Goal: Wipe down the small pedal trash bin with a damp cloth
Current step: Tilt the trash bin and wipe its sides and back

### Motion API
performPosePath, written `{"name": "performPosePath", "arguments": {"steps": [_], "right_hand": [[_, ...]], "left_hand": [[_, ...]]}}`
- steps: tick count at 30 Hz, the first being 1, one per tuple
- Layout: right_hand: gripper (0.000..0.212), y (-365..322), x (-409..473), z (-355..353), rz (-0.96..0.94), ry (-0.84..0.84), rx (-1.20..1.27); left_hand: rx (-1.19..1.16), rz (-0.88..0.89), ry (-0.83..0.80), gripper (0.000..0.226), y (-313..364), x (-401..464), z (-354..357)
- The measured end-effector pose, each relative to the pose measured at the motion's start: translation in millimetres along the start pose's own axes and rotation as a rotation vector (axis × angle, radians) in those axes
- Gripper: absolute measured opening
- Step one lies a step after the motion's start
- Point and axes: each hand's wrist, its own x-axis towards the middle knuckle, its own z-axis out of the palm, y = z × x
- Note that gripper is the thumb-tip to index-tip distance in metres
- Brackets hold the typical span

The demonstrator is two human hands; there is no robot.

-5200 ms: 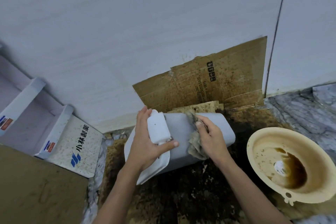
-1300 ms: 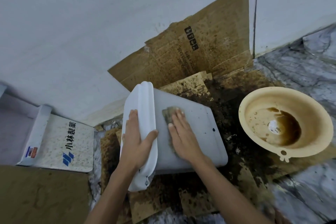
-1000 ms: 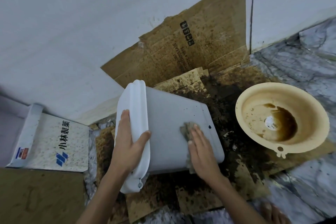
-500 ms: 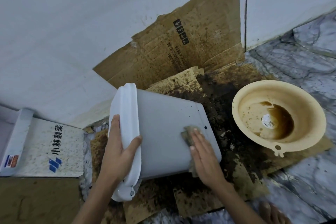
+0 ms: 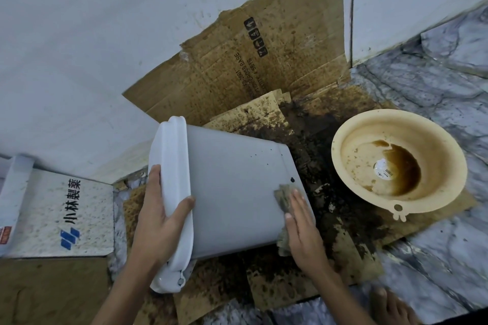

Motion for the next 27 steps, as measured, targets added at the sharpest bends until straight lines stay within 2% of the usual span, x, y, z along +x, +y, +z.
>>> {"name": "performPosePath", "arguments": {"steps": [4,6,9,13,16,19,23,27], "right_hand": [[0.051,14.1,36.2,-10.7,0.192,0.039,0.0],[0.049,6.0,54.8,-13.7,0.223,0.049,0.009],[0.047,-21.1,48.7,-6.2,0.14,0.072,-0.003],[0.045,-44.8,-0.8,2.5,-0.087,-0.035,0.024],[0.046,-40.1,-7.3,-0.7,-0.038,-0.004,0.049],[0.045,-36.5,22.5,-1.7,0.074,0.051,0.027],[0.045,-45.6,88.0,11.5,0.03,0.016,-0.006],[0.043,-62.0,151.3,16.1,0.102,0.03,0.021]], "left_hand": [[0.018,0.024,-0.005,0.087,-1.9,-1.2,0.9],[0.027,0.014,0.001,0.086,-2.5,-1.3,1.3],[0.033,0.001,0.008,0.093,2.2,-1.0,1.0],[0.032,0.006,0.01,0.096,3.8,-1.6,1.2],[0.01,-0.02,0.009,0.096,4.9,0.4,-1.4],[0.025,-0.049,0.009,0.103,6.0,5.4,-7.2],[0.136,-0.071,0.001,0.117,8.2,17.8,-12.0],[0.147,-0.098,0.03,0.106,11.4,24.6,-8.6]]}}
